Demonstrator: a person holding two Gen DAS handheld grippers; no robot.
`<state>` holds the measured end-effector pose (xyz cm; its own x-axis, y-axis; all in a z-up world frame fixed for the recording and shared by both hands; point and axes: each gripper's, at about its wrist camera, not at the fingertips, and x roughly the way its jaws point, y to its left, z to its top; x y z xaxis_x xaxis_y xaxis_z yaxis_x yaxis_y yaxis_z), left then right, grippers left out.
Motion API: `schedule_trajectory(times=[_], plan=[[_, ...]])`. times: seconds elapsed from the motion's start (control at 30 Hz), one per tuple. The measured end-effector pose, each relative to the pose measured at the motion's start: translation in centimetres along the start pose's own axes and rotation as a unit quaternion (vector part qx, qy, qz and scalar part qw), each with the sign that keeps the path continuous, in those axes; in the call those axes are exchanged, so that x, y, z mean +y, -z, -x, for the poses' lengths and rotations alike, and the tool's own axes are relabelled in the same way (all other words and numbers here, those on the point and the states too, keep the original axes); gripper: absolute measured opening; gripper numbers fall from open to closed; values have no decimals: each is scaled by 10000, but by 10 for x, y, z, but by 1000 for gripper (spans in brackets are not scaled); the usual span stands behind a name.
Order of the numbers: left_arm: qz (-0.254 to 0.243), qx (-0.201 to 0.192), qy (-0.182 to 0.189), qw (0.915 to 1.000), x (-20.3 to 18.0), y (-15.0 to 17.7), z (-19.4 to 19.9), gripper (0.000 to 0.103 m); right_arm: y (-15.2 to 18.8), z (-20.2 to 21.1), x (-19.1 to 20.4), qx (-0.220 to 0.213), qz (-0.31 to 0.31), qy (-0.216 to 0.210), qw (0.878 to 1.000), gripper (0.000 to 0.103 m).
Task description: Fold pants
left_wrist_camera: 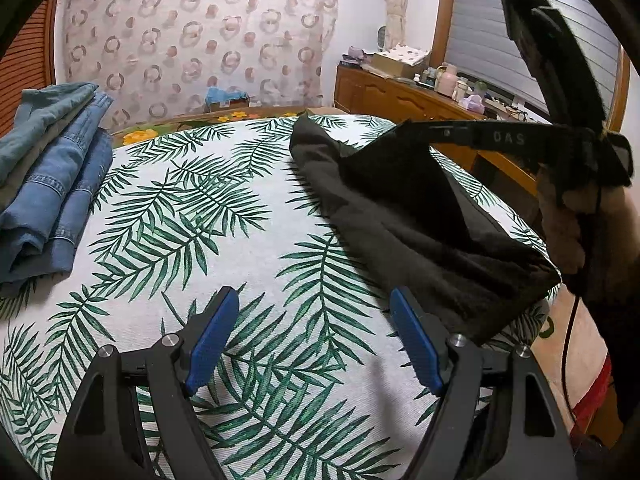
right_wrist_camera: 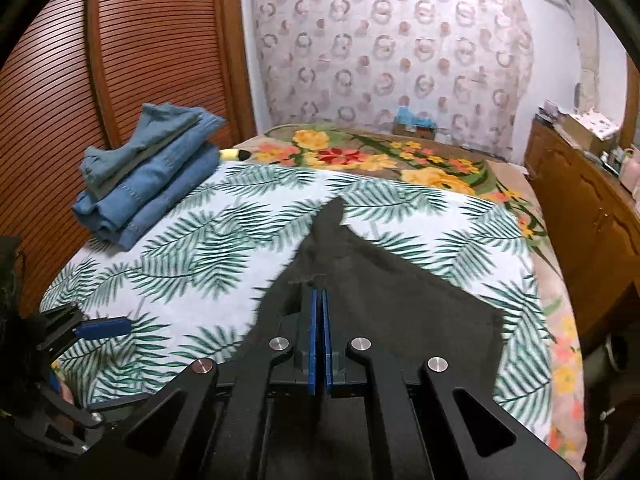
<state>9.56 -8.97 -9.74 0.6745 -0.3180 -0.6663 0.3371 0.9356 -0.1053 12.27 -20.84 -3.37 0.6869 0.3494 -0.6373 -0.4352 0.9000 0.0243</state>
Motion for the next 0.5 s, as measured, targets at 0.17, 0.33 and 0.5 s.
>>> schedule_trajectory(times=[0.17, 0.33, 0.5], plan=[[-29, 0, 0, 10000, -1, 0, 1, 79, -3, -5, -20, 60, -24, 425, 9991, 2], [-22, -17, 16, 10000, -1, 1, 1, 79, -11, -8, -45, 146, -179, 764, 9968, 2], [-25, -6, 12, 10000, -1, 1, 1, 79, -17, -8, -57, 224, -231, 1012, 9943, 2]])
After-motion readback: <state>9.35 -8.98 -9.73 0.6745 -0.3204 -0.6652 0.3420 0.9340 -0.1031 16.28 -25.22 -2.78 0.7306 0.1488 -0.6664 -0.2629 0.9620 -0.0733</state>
